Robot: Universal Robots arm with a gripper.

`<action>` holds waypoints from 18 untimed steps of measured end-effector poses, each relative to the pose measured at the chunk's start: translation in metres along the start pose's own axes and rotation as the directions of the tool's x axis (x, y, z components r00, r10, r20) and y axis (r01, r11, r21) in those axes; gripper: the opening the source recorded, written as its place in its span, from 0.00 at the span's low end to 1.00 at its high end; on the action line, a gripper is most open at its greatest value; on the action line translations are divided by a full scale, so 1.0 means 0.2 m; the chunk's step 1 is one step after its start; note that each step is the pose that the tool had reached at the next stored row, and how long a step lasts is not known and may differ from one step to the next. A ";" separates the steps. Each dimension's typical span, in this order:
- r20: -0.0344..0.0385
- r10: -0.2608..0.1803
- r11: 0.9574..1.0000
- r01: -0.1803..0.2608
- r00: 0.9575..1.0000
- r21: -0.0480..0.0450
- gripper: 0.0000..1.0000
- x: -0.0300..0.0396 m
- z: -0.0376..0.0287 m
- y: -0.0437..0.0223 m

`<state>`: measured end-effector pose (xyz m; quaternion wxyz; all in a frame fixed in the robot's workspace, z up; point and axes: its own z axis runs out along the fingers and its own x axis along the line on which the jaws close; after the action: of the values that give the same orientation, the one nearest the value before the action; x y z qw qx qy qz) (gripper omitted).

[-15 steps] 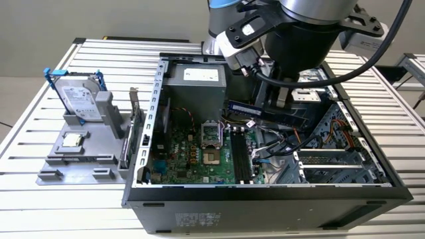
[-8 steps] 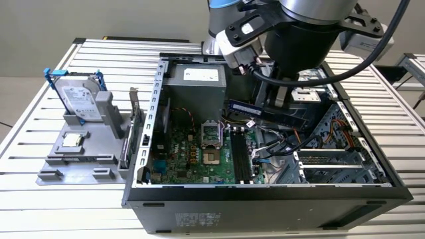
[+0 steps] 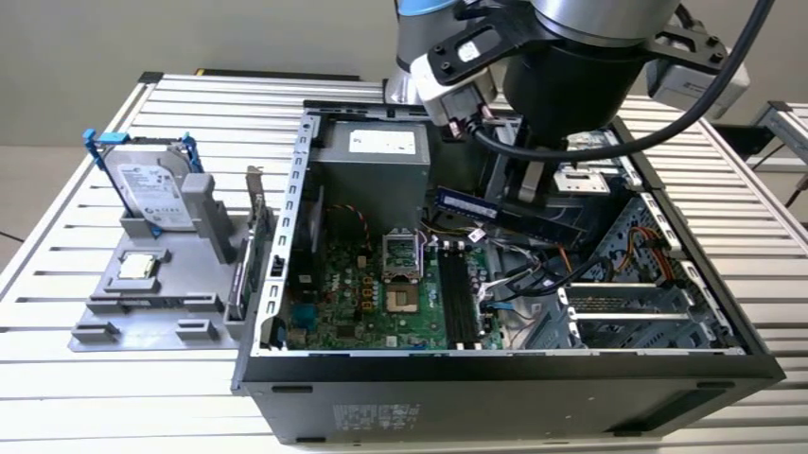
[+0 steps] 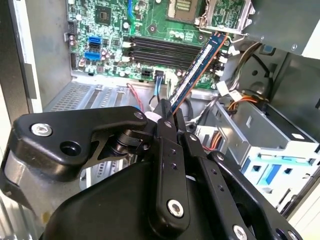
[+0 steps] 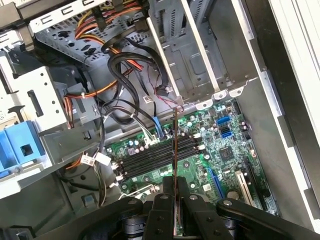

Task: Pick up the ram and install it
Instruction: 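Insert the ram into the slot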

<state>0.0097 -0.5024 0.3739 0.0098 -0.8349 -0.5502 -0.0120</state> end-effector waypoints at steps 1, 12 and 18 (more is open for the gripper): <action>0.000 0.005 1.000 -0.005 1.000 0.000 0.00 0.000 0.000 0.000; 0.000 0.058 0.998 -0.058 0.998 -0.002 0.00 0.000 0.000 0.000; 0.000 0.088 0.996 -0.088 0.996 -0.003 0.00 0.000 0.000 0.000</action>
<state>0.0097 -0.5024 0.3739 0.0093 -0.8584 -0.5127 -0.0124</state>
